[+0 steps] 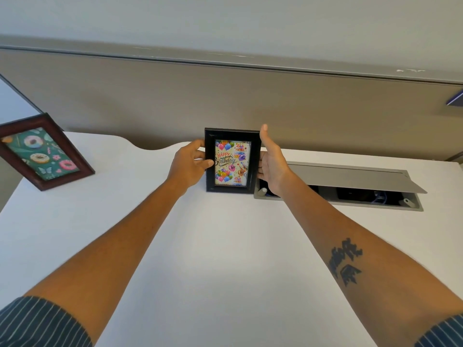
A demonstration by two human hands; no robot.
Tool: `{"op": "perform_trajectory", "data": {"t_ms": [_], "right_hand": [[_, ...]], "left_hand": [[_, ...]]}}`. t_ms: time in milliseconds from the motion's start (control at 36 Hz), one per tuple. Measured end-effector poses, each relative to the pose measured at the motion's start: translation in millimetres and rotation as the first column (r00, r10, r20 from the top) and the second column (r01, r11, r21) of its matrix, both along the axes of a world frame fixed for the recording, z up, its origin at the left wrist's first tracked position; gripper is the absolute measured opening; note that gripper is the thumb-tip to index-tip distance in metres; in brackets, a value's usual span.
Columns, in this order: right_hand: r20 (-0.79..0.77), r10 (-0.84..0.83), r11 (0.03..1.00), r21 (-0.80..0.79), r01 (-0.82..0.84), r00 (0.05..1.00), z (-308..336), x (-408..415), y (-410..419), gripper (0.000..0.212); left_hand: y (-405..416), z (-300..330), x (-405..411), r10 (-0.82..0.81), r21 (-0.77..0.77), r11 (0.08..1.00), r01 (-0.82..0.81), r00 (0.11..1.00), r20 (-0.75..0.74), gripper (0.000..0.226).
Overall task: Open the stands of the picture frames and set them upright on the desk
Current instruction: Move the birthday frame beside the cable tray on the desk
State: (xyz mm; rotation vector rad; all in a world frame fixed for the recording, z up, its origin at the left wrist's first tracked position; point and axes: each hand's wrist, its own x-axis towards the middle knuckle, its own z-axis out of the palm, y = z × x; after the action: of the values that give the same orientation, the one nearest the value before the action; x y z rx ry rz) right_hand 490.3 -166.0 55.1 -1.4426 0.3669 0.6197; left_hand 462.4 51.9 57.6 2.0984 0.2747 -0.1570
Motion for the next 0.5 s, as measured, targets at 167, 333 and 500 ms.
{"op": "perform_trajectory", "data": {"t_ms": [167, 333, 500], "right_hand": [[-0.028, 0.035, 0.999, 0.014, -0.035, 0.999, -0.4, 1.3, -4.7, 0.098], [-0.027, 0.022, 1.0, 0.006, -0.022, 0.999, 0.1, 1.8, -5.6, 0.093], [-0.034, 0.023, 1.0, 0.009, -0.023, 0.999, 1.5, 0.3, -5.1, 0.096]], "left_hand": [[1.0, -4.0, -3.0, 0.009, -0.006, 1.0, -0.009, 1.0, -0.002, 0.05], [0.4, -6.3, -5.1, 0.015, -0.006, 1.0, -0.015, 1.0, -0.005, 0.052], [0.6, -8.1, -5.0, 0.019, 0.011, 1.0, -0.018, 1.0, -0.013, 0.049]]}}
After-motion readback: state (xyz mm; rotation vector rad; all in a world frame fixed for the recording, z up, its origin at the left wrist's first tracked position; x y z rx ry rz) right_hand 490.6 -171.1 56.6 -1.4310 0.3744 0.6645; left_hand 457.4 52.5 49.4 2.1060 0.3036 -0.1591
